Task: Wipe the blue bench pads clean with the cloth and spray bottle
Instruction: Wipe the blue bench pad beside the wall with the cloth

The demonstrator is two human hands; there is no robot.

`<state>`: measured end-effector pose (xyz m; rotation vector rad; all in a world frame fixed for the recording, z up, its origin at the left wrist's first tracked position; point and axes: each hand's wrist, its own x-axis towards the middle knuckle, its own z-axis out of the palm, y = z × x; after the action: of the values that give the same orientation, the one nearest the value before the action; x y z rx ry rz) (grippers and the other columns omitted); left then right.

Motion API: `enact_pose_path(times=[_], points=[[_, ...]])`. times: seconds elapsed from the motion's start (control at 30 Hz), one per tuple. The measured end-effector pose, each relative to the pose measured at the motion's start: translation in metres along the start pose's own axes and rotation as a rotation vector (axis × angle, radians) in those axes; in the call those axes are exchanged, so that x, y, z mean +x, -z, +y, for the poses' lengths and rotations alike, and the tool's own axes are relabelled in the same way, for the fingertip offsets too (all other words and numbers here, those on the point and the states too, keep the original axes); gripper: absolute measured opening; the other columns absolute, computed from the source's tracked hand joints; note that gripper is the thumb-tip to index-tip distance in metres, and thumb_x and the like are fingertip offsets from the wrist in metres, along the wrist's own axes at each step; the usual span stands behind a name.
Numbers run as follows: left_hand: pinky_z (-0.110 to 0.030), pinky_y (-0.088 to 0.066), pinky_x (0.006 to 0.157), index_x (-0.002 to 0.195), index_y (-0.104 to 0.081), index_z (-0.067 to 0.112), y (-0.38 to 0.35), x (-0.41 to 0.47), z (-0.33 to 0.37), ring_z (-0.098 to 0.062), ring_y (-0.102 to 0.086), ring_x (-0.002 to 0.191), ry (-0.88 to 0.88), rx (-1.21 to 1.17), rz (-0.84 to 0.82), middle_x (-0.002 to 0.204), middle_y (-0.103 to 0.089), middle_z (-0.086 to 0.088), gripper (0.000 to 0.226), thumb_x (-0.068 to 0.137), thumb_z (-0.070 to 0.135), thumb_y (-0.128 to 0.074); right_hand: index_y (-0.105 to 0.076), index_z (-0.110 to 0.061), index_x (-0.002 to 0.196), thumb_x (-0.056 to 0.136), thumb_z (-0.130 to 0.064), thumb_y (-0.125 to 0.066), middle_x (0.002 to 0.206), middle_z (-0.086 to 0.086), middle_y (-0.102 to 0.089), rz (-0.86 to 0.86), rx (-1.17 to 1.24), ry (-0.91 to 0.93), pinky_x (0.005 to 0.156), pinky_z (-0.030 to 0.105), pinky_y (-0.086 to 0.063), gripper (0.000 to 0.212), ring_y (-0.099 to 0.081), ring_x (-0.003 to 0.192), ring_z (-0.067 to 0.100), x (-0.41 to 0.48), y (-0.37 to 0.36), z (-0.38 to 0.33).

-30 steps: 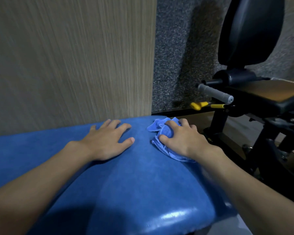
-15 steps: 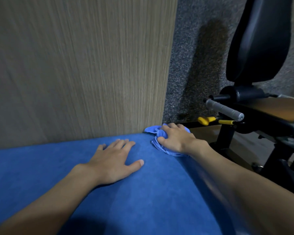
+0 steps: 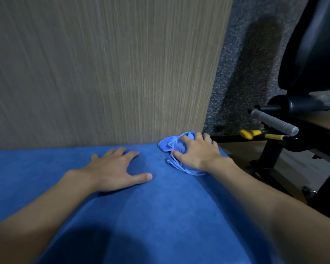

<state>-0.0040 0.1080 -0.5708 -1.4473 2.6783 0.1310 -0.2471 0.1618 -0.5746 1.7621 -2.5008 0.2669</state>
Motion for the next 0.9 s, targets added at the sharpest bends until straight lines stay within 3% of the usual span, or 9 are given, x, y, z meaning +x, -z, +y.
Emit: enact_pose_path(times=[0.23, 0.4, 0.57, 0.8, 0.9], points=[[-0.048, -0.03, 0.111, 0.149, -0.031, 0.035, 0.009, 0.002, -0.019, -0.01, -0.033, 0.139, -0.041, -0.02, 0.065, 0.151, -0.034, 0.018, 0.095, 0.072, 0.09, -0.041, -0.044, -0.041, 0.136, 0.085, -0.075, -0.036, 0.143, 0.004, -0.04, -0.011, -0.011, 0.14, 0.108, 0.05, -0.025, 0.063, -0.031, 0.134, 0.029, 0.009, -0.005, -0.042], [-0.053, -0.03, 0.108, 0.144, -0.028, 0.052, 0.008, 0.002, -0.046, -0.016, -0.03, 0.139, -0.006, 0.008, 0.034, 0.148, -0.031, 0.012, 0.094, 0.063, 0.098, -0.026, -0.047, -0.038, 0.135, 0.086, -0.067, -0.041, 0.138, 0.001, -0.044, 0.062, -0.016, 0.003, 0.106, 0.049, -0.031, 0.058, -0.034, 0.134, 0.026, 0.006, 0.0, -0.01], [-0.051, -0.03, 0.108, 0.149, -0.029, 0.041, 0.004, 0.0, -0.069, -0.014, -0.032, 0.139, -0.041, -0.005, 0.053, 0.151, -0.03, 0.016, 0.105, 0.061, 0.099, -0.024, -0.05, -0.031, 0.131, 0.087, -0.061, -0.043, 0.137, 0.002, -0.043, 0.019, -0.001, -0.08, 0.103, 0.048, -0.032, 0.054, -0.033, 0.132, 0.027, 0.008, -0.002, -0.026], [-0.041, -0.027, 0.111, 0.148, -0.031, 0.034, 0.001, -0.008, -0.096, -0.006, -0.036, 0.137, -0.097, -0.085, 0.062, 0.15, -0.03, 0.019, 0.114, 0.055, 0.1, -0.027, -0.048, -0.038, 0.132, 0.086, -0.064, -0.041, 0.143, -0.001, -0.041, 0.017, 0.023, 0.133, 0.106, 0.049, -0.028, 0.053, -0.029, 0.136, 0.023, 0.006, -0.017, -0.115], [-0.049, -0.026, 0.112, 0.147, -0.025, 0.05, 0.005, -0.012, -0.116, -0.01, -0.028, 0.143, -0.06, -0.039, 0.01, 0.153, -0.024, 0.017, 0.103, 0.057, 0.102, -0.028, -0.043, -0.045, 0.135, 0.086, -0.066, -0.041, 0.146, -0.003, -0.04, -0.003, 0.038, 0.131, 0.111, 0.047, -0.029, 0.053, -0.031, 0.138, 0.021, 0.002, -0.01, -0.093]])
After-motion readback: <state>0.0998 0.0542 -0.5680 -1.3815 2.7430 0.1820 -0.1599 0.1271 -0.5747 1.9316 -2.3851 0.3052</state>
